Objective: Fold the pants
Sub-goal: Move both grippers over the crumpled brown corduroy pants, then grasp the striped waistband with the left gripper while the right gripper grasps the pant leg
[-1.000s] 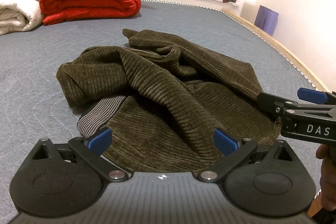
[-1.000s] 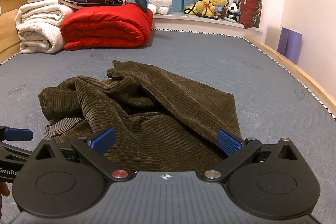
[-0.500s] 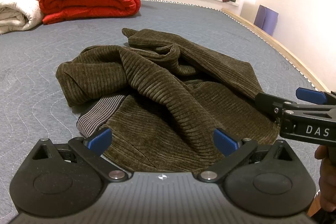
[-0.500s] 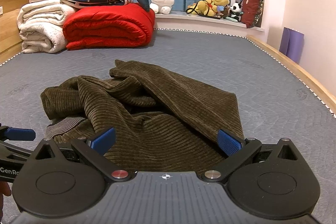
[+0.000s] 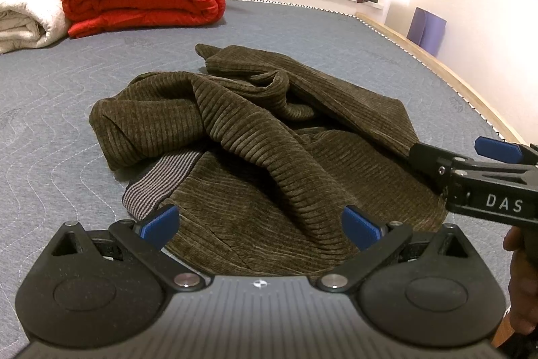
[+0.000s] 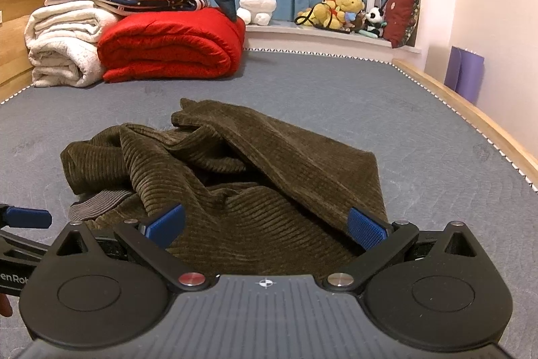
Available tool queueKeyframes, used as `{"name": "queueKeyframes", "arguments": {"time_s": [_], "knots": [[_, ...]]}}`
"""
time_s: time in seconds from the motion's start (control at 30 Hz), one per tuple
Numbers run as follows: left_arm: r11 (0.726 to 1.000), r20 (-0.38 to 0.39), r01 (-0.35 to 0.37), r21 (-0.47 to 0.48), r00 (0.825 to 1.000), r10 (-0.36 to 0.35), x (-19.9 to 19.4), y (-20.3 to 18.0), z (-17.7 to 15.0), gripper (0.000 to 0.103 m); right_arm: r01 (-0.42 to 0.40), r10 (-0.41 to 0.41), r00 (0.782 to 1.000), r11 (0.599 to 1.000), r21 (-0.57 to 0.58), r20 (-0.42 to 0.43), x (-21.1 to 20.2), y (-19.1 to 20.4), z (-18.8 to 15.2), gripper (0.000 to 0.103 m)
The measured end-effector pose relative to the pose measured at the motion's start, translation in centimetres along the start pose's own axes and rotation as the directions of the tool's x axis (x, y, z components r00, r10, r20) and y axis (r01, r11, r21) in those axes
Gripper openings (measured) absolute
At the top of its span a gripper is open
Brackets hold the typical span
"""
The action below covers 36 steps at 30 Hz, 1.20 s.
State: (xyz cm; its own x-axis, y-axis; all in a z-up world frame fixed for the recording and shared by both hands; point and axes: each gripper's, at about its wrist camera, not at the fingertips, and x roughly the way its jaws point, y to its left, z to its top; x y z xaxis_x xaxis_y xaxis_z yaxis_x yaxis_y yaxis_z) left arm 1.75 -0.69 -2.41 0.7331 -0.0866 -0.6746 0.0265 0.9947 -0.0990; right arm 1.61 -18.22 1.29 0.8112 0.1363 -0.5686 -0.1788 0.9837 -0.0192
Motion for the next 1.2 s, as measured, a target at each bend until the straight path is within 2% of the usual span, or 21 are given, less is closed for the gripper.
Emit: {"name": "queueKeyframes", "arguments": {"time_s": [0.1, 0.13, 0.17, 0.2, 0.23, 0.27, 0.33, 0.37, 0.47, 0.57, 0.6, 0.63, 0.67, 0.7, 0.73, 0.8, 0.83, 0.9, 0.97, 1.07, 1.2], "knots": [[1.000, 0.011, 0.002, 0.009, 1.000, -0.002, -0.1, 0.1, 0.2, 0.103, 0.009, -0.009, 1.000, 1.000, 0.005, 0.009, 0.1, -0.3, 0.0, 0.098], [1.000, 0.012, 0.004, 0.011, 1.000, -0.004, -0.1, 0.2, 0.4, 0.103, 0.008, -0.008, 1.000, 1.000, 0.009, 0.014, 0.1, -0.5, 0.1, 0.091], [1.000, 0.010, 0.010, 0.014, 1.000, -0.011, -0.2, 0.3, 0.7, 0.100, 0.006, -0.006, 1.000, 1.000, 0.013, 0.021, 0.1, -0.7, 0.2, 0.079], [0.999, 0.005, 0.023, 0.022, 1.000, -0.023, -0.3, 0.5, 1.1, 0.095, -0.003, 0.002, 0.999, 1.000, 0.021, 0.033, 0.0, -0.9, 0.4, 0.071], [0.999, -0.006, 0.036, 0.027, 0.999, -0.036, -0.6, 0.9, 1.8, 0.079, -0.021, 0.020, 0.998, 0.999, 0.032, 0.052, -0.3, -1.2, 0.7, 0.056], [0.998, -0.018, 0.064, 0.026, 0.998, -0.063, -1.0, 1.6, 2.8, 0.052, -0.037, 0.034, 0.997, 0.998, 0.041, 0.074, -0.5, -1.5, 1.1, 0.044], [0.993, -0.003, 0.116, 0.025, 0.993, -0.116, -2.1, 3.3, 4.8, 0.017, -0.045, 0.038, 0.995, 0.996, 0.072, 0.089, -1.1, -2.6, 2.5, 0.035], [0.992, 0.019, 0.118, 0.038, 0.993, -0.119, -2.7, 4.3, 5.9, 0.016, -0.043, 0.032, 0.995, 0.993, 0.110, 0.095, -1.7, -3.5, 3.7, 0.033], [0.994, 0.051, 0.102, 0.035, 0.993, -0.104, -3.0, 7.6, 8.0, 0.016, -0.076, 0.045, 0.980, 0.985, 0.158, 0.192, -4.3, -5.9, 7.2, 0.034], [0.984, 0.029, 0.156, -0.084, 0.988, -0.154, -1.0, 11.2, 8.0, 0.016, -0.092, 0.066, 0.964, 0.992, 0.091, 0.258, -4.9, -6.8, 9.4, 0.034], [0.977, 0.034, 0.168, -0.131, 0.986, -0.165, 0.1, 12.2, 7.1, 0.016, -0.098, 0.079, 0.964, 0.993, 0.062, 0.256, -4.5, -6.9, 9.5, 0.035], [0.974, 0.002, 0.162, -0.158, 0.987, -0.163, 1.4, 12.9, 6.2, 0.016, -0.101, 0.088, 0.964, 0.994, 0.038, 0.249, -3.7, -7.0, 9.3, 0.036], [0.974, -0.062, 0.129, -0.184, 0.988, -0.143, 2.6, 13.2, 5.7, 0.016, -0.092, 0.084, 0.966, 0.995, 0.024, 0.244, -2.8, -7.2, 8.5, 0.039], [0.969, -0.102, 0.113, -0.219, 0.985, -0.138, 3.6, 13.6, 5.5, 0.016, -0.068, 0.062, 0.971, 0.997, 0.019, 0.230, -1.6, -7.3, 7.4, 0.039], [0.963, -0.101, 0.133, -0.235, 0.982, -0.160, 4.1, 13.8, 5.4, 0.017, -0.037, 0.034, 0.980, 0.999, 0.011, 0.195, -0.4, -7.4, 6.4, 0.039], [0.976, -0.133, 0.118, -0.186, 0.981, -0.144, 5.5, 13.4, 5.4, 0.025, 0.009, -0.009, 0.999, 1.000, -0.009, 0.034, 2.7, -7.2, 4.9, 0.039], [0.981, -0.143, 0.094, -0.168, 0.983, -0.118, 6.1, 13.3, 5.4, 0.029, -0.017, 0.017, 1.000, 1.000, 0.008, -0.006, 3.4, -7.4, 4.5, 0.039], [0.985, -0.147, 0.066, -0.157, 0.985, -0.090, 7.2, 13.5, 5.7, 0.032, -0.049, 0.050, 0.998, 0.999, 0.020, -0.049, 4.8, -7.7, 4.1, 0.039], [0.983, -0.167, 0.078, -0.163, 0.980, -0.106, 8.6, 13.9, 5.8, 0.054, -0.013, 0.013, 0.997, 1.000, -0.006, -0.073, 5.9, -7.6, 3.7, 0.044], [0.978, -0.210, 0.099, -0.186, 0.968, -0.138, 10.7, 14.0, 5.5, 0.074, -0.018, 0.016, 0.996, 1.000, -0.017, -0.093, 6.8, -7.8, 3.5, 0.054], [0.984, -0.234, 0.101, -0.149, 0.963, -0.134, 12.7, 13.2, 5.4, 0.084, -0.003, -0.005, 0.991, 0.998, -0.058, -0.135, 8.9, -7.2, 2.9, 0.068]]}}
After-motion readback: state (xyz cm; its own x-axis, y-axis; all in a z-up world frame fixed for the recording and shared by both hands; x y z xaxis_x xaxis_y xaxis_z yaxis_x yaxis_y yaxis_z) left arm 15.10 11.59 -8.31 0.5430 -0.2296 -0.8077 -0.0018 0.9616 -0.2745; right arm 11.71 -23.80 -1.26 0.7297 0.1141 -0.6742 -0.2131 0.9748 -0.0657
